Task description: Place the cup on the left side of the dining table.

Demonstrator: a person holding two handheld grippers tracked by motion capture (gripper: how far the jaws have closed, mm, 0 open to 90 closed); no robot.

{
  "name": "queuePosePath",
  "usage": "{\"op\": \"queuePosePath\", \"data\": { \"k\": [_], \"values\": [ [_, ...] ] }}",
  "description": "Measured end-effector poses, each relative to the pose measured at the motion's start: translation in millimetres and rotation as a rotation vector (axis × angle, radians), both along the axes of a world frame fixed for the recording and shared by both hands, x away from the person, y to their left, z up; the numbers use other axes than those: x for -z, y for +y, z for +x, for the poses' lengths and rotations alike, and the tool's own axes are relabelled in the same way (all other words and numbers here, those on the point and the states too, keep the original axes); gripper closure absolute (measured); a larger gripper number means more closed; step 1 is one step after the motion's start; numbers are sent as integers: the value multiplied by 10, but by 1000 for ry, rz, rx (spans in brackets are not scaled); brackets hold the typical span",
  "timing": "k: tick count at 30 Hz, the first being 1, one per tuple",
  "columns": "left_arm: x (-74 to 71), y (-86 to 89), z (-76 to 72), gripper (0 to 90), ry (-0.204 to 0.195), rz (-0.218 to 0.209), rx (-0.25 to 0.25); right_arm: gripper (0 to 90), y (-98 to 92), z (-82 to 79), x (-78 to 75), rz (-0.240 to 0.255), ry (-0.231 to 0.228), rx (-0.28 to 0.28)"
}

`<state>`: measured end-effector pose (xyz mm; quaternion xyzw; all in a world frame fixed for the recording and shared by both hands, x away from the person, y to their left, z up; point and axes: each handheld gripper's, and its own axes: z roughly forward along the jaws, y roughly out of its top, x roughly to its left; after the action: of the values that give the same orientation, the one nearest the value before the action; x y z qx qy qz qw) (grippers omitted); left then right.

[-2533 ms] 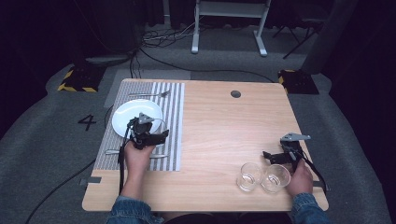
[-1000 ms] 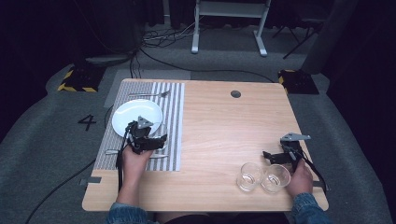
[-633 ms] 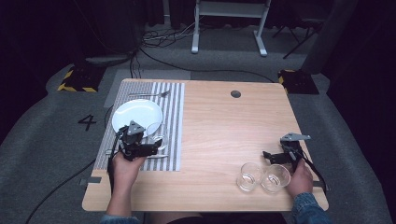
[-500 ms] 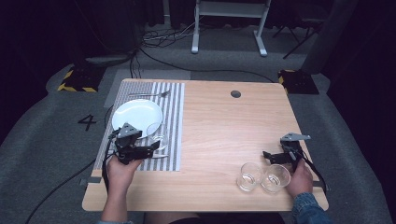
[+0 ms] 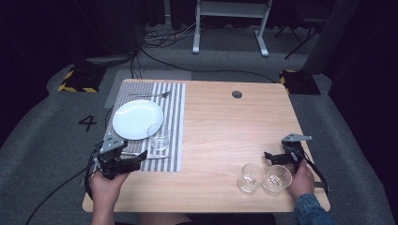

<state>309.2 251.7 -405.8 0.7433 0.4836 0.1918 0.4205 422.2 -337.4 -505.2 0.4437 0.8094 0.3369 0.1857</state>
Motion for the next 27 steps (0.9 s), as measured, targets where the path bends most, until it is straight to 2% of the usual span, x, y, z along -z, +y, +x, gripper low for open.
{"op": "queuePosePath", "data": {
  "k": [4,8,12,14,16,18,27],
  "values": [
    [-7,65,-95,162,-2,30,-27,4,0,0,0,0,0,0],
    [-5,132,-178,158,-7,36,-36,4,-1,0,0,0,0,-1],
    [8,142,-265,157,-14,77,-53,4,-1,0,0,-1,-1,-1],
    [17,168,-323,171,-26,81,-52,4,0,0,0,0,0,0],
    [37,212,-381,168,-37,61,-66,4,-1,1,0,0,-1,-1],
    [80,263,-429,154,-27,42,-75,4,-1,1,0,0,-1,-2],
    [316,340,-529,139,32,59,-103,4,-2,1,0,0,0,-3]
  ]
}}
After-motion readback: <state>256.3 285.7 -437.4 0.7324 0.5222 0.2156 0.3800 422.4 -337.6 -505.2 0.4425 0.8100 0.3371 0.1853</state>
